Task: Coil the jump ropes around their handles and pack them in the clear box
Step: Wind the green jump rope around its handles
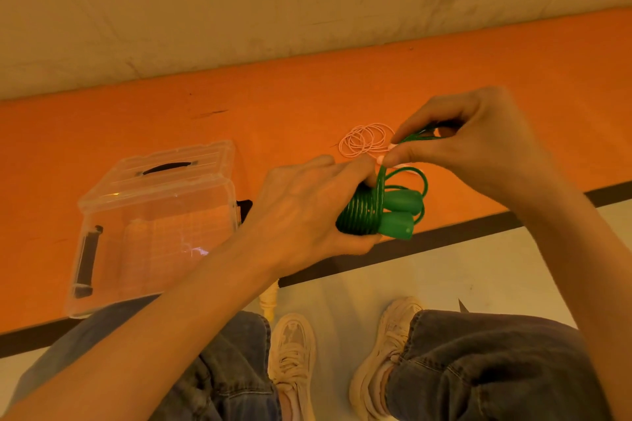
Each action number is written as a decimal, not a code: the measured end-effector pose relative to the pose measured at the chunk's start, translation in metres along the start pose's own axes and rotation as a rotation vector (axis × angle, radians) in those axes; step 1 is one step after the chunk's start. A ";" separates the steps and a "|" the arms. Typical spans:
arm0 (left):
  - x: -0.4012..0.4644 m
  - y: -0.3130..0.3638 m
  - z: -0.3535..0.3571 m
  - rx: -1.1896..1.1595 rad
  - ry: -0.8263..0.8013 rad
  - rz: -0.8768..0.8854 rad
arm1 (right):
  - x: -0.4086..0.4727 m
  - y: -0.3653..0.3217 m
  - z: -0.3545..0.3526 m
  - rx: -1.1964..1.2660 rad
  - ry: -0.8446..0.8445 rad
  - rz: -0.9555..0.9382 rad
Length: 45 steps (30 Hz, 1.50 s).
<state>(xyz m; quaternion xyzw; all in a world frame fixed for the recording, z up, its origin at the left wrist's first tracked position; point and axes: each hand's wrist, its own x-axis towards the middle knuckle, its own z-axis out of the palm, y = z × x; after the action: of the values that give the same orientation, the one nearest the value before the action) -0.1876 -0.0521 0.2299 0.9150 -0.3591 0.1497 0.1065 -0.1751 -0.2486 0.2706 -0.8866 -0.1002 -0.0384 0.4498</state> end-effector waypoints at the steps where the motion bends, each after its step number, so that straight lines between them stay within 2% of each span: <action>1: 0.000 0.000 -0.001 -0.028 0.001 -0.011 | 0.002 0.003 0.001 0.035 0.003 0.024; 5: 0.001 -0.003 -0.004 -0.214 -0.057 -0.069 | 0.010 0.012 0.007 0.097 0.004 0.094; 10: -0.001 -0.010 -0.003 -0.150 -0.027 0.047 | 0.013 0.016 0.012 0.162 -0.042 0.144; 13: -0.003 -0.015 -0.002 -0.244 -0.022 0.069 | 0.013 0.020 0.015 0.184 -0.081 0.170; 20: -0.004 -0.019 -0.011 -0.497 -0.049 -0.010 | 0.010 0.032 0.007 0.207 -0.160 0.174; 23: -0.004 -0.020 -0.014 -0.554 -0.042 -0.034 | 0.010 0.041 0.005 0.362 -0.154 0.280; 27: -0.004 -0.014 -0.016 -0.602 -0.003 -0.079 | 0.012 0.043 0.009 0.540 -0.052 0.380; 30: -0.003 -0.014 -0.016 -0.606 0.054 -0.093 | 0.010 0.046 0.013 0.605 -0.105 0.485; 34: 0.000 -0.014 -0.016 -0.624 0.132 -0.149 | 0.005 0.042 0.021 0.458 -0.273 0.556; 40: -0.002 -0.012 -0.016 -0.586 0.199 -0.302 | -0.001 0.029 0.026 0.372 -0.455 0.536; 42: -0.001 -0.013 -0.016 -0.527 0.210 -0.339 | -0.002 0.023 0.027 0.373 -0.452 0.543; 45: 0.001 -0.015 -0.016 -0.521 0.215 -0.392 | -0.006 0.016 0.031 0.376 -0.282 0.506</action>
<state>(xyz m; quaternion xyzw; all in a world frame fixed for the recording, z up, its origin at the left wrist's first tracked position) -0.1796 -0.0370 0.2441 0.8876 -0.1894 0.1252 0.4008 -0.1782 -0.2336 0.2385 -0.7817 0.0563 0.2161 0.5824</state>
